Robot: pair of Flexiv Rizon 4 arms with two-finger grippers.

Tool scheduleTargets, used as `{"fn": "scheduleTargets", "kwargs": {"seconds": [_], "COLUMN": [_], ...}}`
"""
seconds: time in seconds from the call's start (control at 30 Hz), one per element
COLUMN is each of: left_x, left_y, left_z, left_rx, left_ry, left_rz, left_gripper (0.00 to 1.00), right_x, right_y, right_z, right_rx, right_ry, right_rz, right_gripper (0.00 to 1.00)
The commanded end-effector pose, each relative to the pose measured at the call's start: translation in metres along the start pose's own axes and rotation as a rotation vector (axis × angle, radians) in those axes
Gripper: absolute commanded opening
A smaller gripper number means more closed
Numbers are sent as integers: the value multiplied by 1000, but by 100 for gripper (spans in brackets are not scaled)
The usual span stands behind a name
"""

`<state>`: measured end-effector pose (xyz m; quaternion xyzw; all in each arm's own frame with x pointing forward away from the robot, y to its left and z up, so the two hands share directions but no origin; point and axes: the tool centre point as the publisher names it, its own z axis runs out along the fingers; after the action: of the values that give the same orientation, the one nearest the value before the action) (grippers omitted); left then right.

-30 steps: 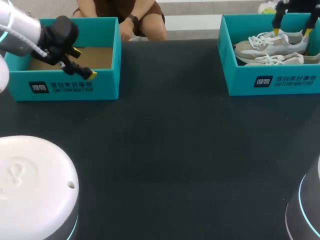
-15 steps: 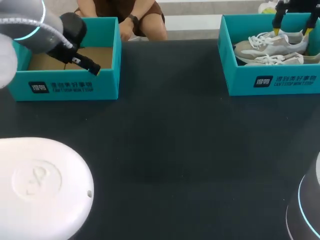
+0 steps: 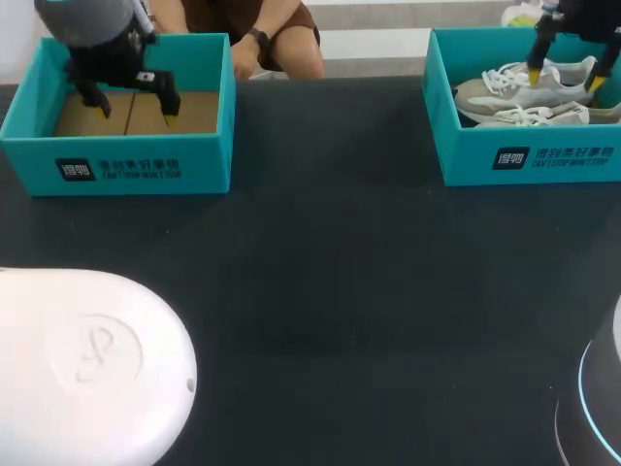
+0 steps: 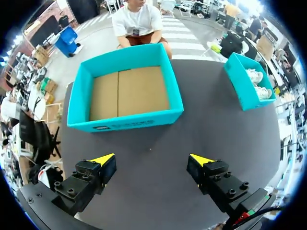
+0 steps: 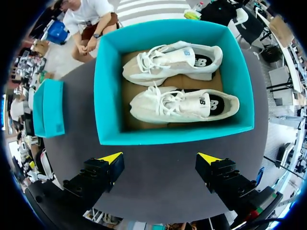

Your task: Take the shoe out of the shoebox, open the shoe tongue, remove and reinsert the insole, then place the shoe into the shoebox

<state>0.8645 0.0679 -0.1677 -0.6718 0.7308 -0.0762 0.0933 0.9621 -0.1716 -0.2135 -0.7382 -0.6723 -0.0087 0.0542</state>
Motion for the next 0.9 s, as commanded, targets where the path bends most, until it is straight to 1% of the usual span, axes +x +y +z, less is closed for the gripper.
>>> {"fn": "scheduleTargets", "kwargs": {"seconds": [0.03,0.17,0.23,0.33,0.47,0.63,0.77,0.83,0.9], "left_x": [0,-6,-9,-13,-18,-23,-26,-27,-28], "left_y": [-9,-12,-11,-11,-8,-3,0,0,0], "left_z": [-4,-5,-2,6,16,25,27,28,29], "left_rx": [-333,-329,-344,-343,-321,-271,-177,-158,-159], "left_ry": [-4,34,60,76,79,91,131,133,130], "left_rz": [-158,-192,-182,-159,-135,-92,-38,-40,-36], "left_gripper": [100,100,100,100,100,100,100,100,100], "right_x": [2,5,6,6,8,7,7,7,6], "right_y": [-30,-48,-54,-62,-67,-72,-73,-74,-74], "right_z": [-5,-8,-7,0,9,17,21,22,24], "right_rx": [-24,-73,-71,-81,-85,-87,-85,-79,-74], "right_ry": [-4,-43,-59,-66,-70,-68,-74,-73,-69], "right_rz": [9,-1,-16,-30,-47,-35,-35,-40,-39], "right_gripper": [100,100,100,100,100,100,100,100,100]}}
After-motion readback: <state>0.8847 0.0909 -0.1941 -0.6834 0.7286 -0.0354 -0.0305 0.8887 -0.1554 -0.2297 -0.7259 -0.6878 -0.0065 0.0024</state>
